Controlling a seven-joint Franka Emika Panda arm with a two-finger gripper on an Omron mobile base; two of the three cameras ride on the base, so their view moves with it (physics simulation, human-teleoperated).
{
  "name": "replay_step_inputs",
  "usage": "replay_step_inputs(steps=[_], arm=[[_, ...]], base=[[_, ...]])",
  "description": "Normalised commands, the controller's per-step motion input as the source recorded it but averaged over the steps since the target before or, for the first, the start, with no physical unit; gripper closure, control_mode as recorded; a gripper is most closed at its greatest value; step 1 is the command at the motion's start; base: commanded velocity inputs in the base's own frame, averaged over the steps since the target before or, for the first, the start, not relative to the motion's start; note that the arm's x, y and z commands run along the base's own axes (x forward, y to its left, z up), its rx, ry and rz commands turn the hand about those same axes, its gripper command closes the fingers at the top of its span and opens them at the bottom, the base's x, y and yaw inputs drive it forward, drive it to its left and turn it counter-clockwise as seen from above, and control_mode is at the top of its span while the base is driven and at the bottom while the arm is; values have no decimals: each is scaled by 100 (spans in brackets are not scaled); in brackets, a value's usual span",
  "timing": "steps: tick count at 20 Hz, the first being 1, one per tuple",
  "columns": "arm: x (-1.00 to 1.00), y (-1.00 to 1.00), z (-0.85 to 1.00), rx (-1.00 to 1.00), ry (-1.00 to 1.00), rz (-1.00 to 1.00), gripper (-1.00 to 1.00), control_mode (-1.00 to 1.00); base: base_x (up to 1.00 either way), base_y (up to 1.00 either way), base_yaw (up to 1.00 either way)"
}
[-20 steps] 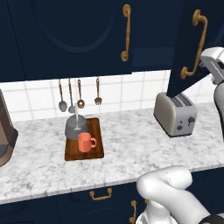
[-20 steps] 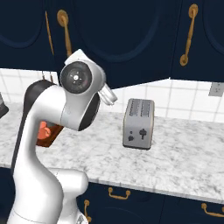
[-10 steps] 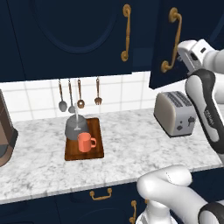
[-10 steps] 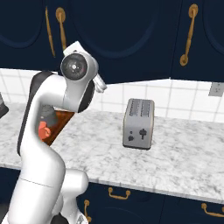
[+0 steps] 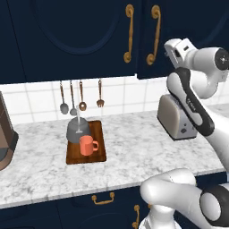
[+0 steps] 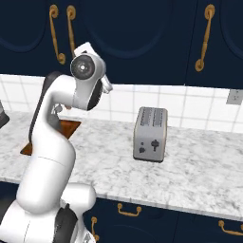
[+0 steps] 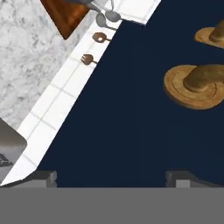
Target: Pick the kettle from the counter and place it on the tray. Then pick the mug from the cabinet and place it on the tray. Then close the cabinet doors.
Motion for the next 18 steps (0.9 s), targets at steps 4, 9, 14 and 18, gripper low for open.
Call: replay_step_inputs(steps=[4,9,14,18], arm=[[73,4,-9,18,2,-6,-100,-100],[61,-1,-5,15,6,-17,-100,-100],[27,-3,-17,16,3,-18,-100,-100],[-1,-13,-18,15,0,-15,-100,-100]], base=[[0,0,0],[0,0,0],[0,0,0],[0,0,0]])
